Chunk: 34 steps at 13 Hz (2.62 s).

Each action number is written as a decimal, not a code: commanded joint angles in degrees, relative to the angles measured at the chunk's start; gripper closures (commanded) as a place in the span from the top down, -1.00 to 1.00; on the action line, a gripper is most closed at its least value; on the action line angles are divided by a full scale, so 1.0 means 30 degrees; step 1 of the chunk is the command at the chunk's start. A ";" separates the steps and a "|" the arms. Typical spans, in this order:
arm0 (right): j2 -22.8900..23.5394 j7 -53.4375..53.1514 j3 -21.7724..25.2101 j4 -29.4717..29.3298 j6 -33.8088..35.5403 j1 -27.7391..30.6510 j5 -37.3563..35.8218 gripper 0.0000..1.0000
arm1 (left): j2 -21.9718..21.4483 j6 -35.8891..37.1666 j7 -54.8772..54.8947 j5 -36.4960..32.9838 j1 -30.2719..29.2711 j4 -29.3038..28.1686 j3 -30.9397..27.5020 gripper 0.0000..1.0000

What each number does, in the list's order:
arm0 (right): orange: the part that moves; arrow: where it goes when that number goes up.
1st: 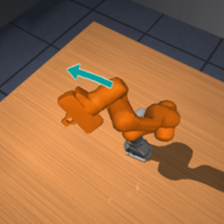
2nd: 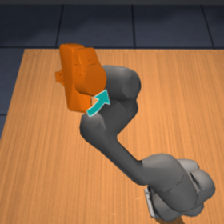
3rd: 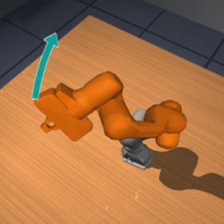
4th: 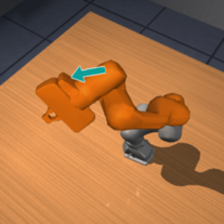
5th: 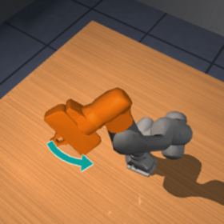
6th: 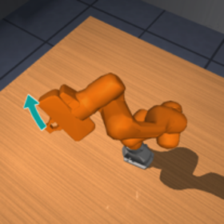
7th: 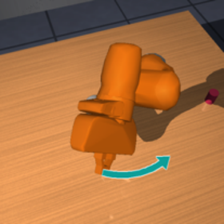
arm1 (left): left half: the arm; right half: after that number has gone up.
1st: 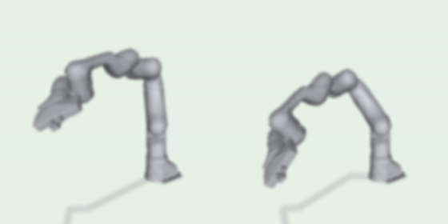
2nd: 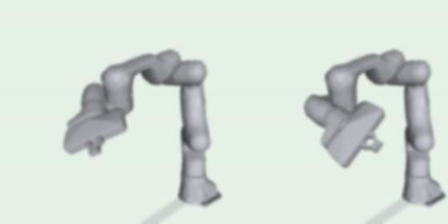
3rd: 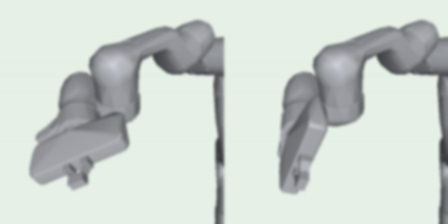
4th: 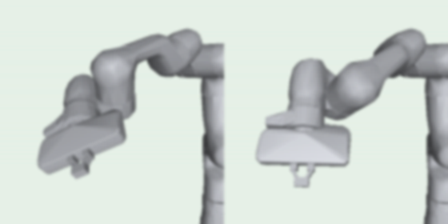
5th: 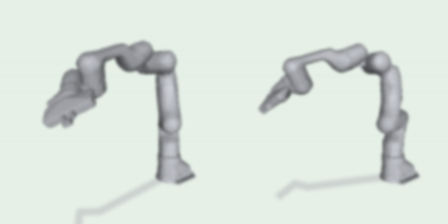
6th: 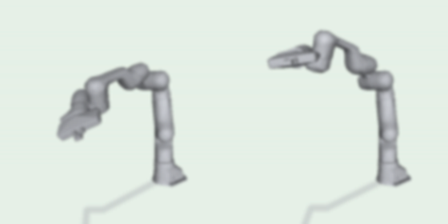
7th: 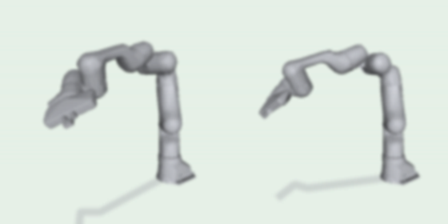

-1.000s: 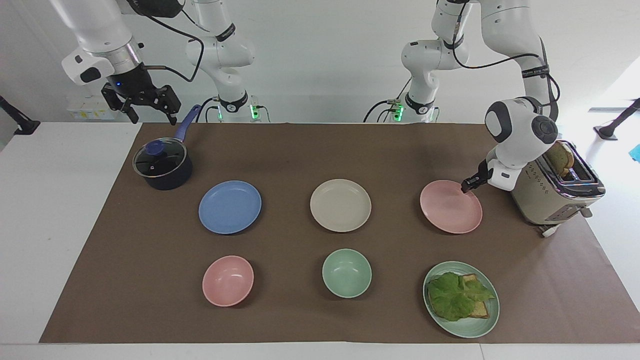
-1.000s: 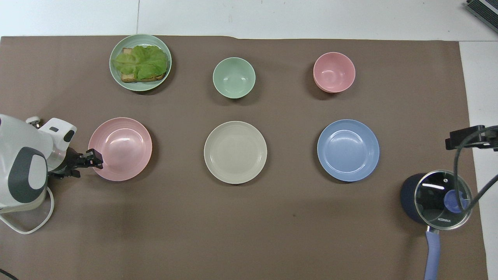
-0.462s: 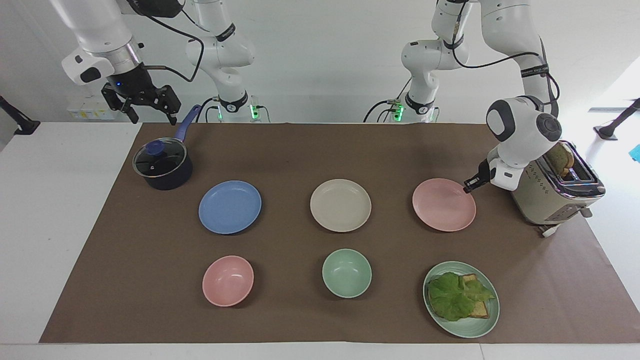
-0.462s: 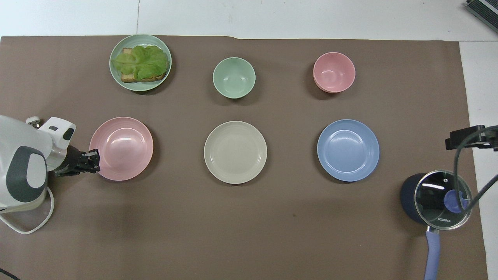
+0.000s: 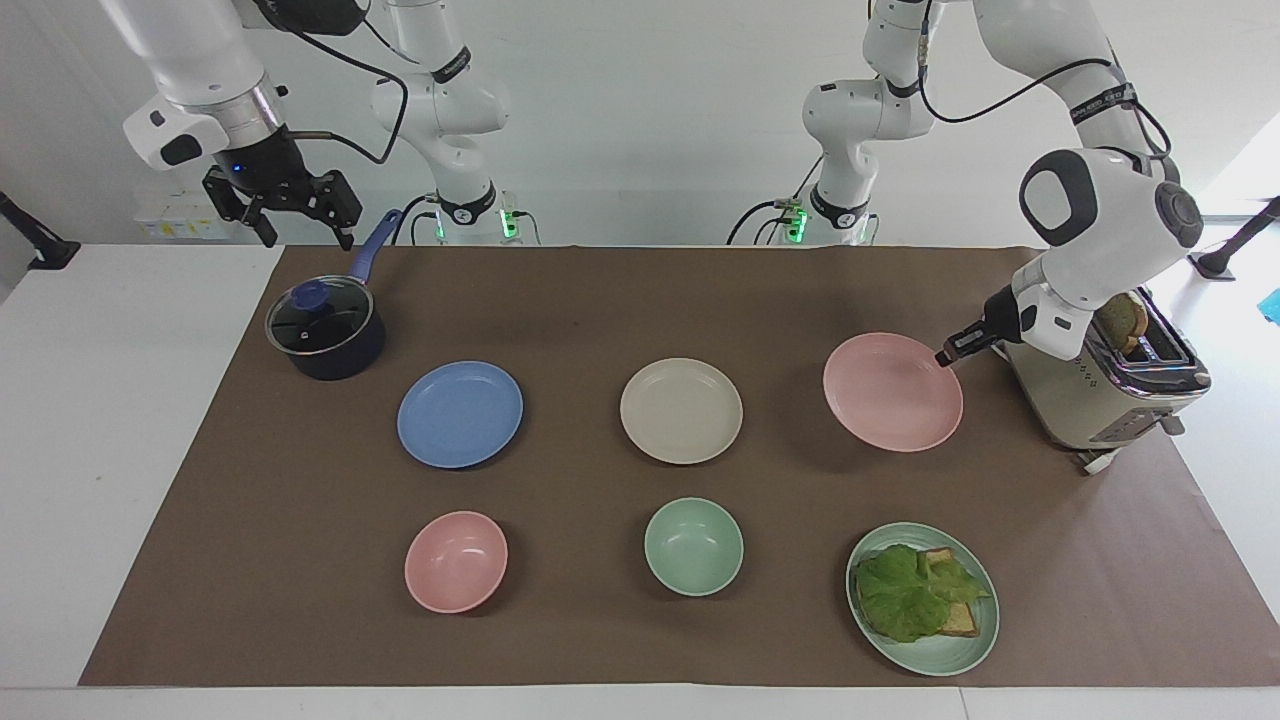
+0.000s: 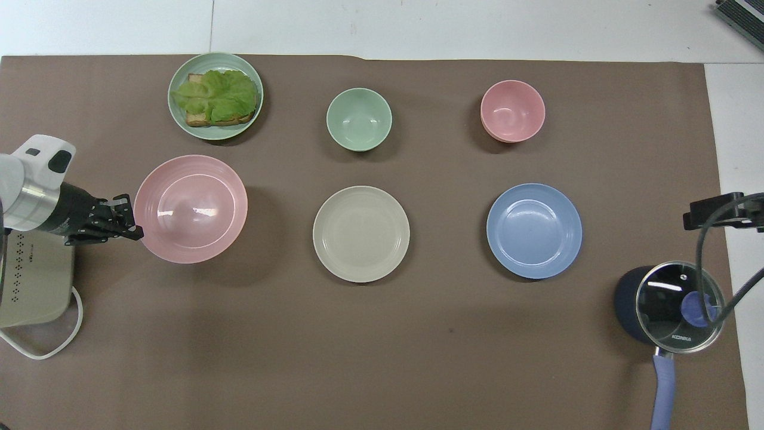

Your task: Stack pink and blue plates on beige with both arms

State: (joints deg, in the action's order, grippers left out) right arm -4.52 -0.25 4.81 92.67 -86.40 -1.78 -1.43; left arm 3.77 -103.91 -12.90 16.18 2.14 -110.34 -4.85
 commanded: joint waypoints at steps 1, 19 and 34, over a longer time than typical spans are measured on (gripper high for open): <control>-0.0163 -0.0211 -0.0108 -0.0012 0.0146 0.0096 0.0008 1.00 | 0.0062 0.0273 -0.0151 0.0467 0.1592 0.0131 0.0327 -1.00; -0.0163 -0.0211 -0.0108 -0.0012 0.0175 0.0096 0.0008 1.00 | 0.1849 -0.7725 -0.6686 0.1052 0.9803 -0.2389 0.0298 -1.00; -0.0163 -0.0211 -0.0108 -0.0012 0.0175 0.0096 0.0008 1.00 | 0.1175 -0.0677 -0.2152 -0.3836 0.5213 0.3899 -0.0025 1.00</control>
State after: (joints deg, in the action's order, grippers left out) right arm -4.52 -0.25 4.81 92.67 -86.40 -1.78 -1.43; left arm 7.68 -112.45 -23.14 7.95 21.41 -104.19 -5.23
